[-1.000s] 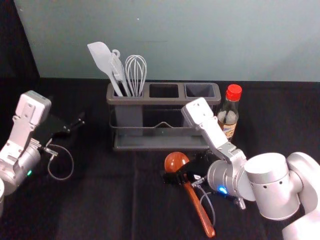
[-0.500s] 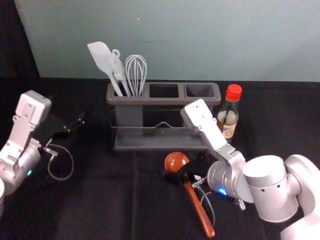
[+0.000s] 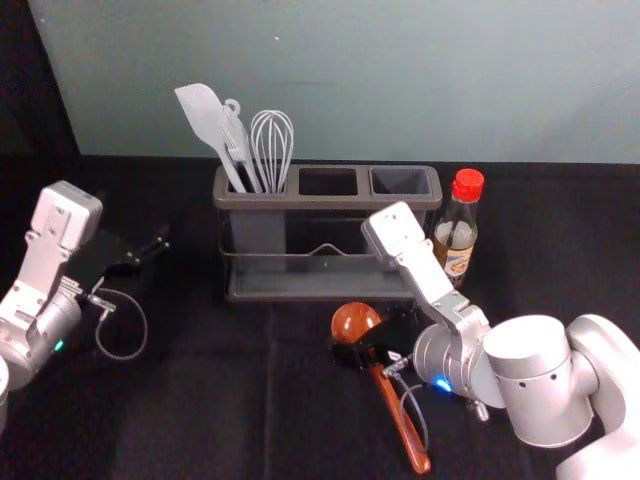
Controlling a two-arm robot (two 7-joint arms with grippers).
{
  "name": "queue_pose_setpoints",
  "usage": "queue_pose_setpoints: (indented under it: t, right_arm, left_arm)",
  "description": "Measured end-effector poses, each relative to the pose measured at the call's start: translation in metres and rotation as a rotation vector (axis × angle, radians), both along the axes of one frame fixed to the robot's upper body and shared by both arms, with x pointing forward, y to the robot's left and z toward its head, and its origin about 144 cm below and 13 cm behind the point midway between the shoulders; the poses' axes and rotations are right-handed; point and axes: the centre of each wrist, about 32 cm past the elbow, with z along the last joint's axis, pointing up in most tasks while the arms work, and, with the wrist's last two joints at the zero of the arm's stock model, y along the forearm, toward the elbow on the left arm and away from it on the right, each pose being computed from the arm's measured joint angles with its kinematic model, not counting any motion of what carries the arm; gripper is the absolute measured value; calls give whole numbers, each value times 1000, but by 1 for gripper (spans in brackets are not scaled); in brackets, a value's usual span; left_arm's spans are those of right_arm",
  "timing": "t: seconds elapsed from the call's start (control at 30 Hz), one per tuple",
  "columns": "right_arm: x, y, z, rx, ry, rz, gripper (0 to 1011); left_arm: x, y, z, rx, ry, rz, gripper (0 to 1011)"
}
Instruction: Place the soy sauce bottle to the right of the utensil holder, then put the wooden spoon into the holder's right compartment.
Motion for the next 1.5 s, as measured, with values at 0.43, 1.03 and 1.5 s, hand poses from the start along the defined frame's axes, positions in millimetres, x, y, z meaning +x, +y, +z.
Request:
queue_pose_setpoints:
  t: [0.43,1.03,1.5]
  right_arm:
    - [-15,-10,21,25,-56,17,838]
    - [-65,-53,35,216,-419,123,838]
    - [-84,-68,-19,373,-978,84,838]
  left_arm:
    - [0,0,0,0,0,0,1005]
    - [0,0,0,0,0,0,1005]
    - [0,0,0,0,0,0,1005]
